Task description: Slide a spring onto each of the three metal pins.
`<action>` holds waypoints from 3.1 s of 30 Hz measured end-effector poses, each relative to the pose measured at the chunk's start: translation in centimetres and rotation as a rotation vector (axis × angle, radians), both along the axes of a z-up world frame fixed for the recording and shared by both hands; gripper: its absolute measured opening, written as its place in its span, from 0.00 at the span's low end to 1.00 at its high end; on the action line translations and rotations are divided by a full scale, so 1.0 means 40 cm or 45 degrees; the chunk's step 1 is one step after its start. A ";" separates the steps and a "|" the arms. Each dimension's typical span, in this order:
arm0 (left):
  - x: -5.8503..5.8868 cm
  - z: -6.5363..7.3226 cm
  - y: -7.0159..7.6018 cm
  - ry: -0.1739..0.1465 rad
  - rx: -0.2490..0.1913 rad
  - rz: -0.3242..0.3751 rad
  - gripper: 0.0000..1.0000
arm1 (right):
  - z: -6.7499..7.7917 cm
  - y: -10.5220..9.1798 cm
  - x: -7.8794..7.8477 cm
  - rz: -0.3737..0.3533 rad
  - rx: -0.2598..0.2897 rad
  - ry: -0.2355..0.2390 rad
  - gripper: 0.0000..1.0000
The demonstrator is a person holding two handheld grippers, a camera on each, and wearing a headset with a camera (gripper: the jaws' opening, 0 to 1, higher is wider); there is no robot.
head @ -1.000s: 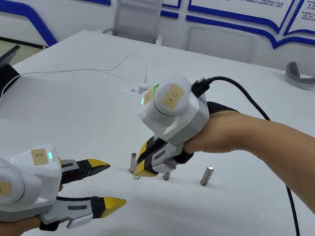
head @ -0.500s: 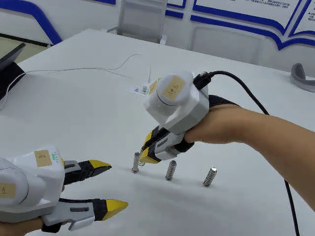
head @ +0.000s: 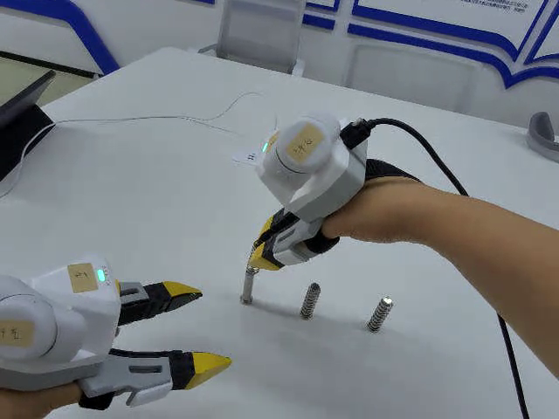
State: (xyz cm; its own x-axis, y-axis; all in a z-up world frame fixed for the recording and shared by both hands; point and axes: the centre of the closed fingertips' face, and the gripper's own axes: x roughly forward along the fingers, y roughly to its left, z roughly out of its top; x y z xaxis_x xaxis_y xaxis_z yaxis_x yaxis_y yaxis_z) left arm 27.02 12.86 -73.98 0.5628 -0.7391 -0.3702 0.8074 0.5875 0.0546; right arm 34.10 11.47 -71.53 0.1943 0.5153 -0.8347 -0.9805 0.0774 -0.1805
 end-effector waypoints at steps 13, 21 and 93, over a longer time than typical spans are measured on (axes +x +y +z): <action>0.005 -0.010 0.011 0.011 -0.003 0.007 0.51 | -0.026 0.005 0.007 -0.015 -0.021 0.030 0.12; 0.006 -0.019 0.016 0.019 -0.002 0.007 0.50 | -0.054 0.004 0.015 -0.027 -0.042 0.063 0.12; 0.008 -0.022 0.005 0.040 0.006 0.006 0.53 | -0.093 -0.055 -0.022 -0.167 0.086 0.075 0.21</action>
State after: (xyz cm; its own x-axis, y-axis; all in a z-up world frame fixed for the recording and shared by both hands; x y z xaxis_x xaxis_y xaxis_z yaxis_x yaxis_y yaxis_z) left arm 27.32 13.07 -74.86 0.5545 -0.7344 -0.3914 0.8058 0.5913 0.0320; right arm 33.24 9.26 -75.23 0.2151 0.5441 -0.8110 -0.9700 0.2155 -0.1127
